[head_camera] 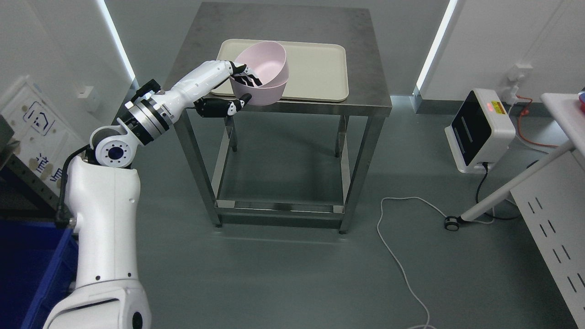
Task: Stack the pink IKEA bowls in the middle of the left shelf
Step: 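Carry the held bowls toward the blue bin shelf while turning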
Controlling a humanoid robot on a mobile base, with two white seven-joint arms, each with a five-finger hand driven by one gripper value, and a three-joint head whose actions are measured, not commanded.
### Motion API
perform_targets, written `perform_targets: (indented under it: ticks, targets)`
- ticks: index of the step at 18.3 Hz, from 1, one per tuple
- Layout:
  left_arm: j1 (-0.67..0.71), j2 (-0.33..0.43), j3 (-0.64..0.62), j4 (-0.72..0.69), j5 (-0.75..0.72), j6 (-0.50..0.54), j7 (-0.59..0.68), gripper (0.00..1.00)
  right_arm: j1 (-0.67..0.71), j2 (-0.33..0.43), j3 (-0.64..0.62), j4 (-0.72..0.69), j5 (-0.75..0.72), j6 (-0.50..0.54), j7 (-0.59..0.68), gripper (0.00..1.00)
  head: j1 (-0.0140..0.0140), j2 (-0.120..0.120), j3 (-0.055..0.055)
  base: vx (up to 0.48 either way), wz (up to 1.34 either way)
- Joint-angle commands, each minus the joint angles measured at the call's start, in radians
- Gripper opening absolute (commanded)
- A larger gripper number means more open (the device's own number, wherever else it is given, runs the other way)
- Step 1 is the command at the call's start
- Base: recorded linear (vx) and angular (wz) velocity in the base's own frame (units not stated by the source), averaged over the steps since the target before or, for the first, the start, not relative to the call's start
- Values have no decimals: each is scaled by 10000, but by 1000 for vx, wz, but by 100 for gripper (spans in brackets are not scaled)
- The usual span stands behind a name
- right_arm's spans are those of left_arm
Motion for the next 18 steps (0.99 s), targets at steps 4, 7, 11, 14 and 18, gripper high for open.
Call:
perform_targets:
  ticks: [4,7,11,14,18]
  targets:
    - [169,175,394,-239,12,-2,3,0,77,-175,-107,-337,0,36,4,100,0,0,0,-339,47]
    - [245,175,409,-270,-3,-2,3,0,77,-175,-107,-337,0,36,4,100,0,0,0,-417,26]
    - [276,175,424,-269,12,-2,3,0,77,-175,-107,-337,0,36,4,100,0,0,0,-367,52]
    - [215,175,531,-254,-18,-2,3,0,77,-175,-107,-337,0,36,4,100,0,0,0,-356,140]
    - [184,352,853,-254,-18,-2,3,0,62,-175,-107,-337,0,36,4,100,0,0,0,-334,458]
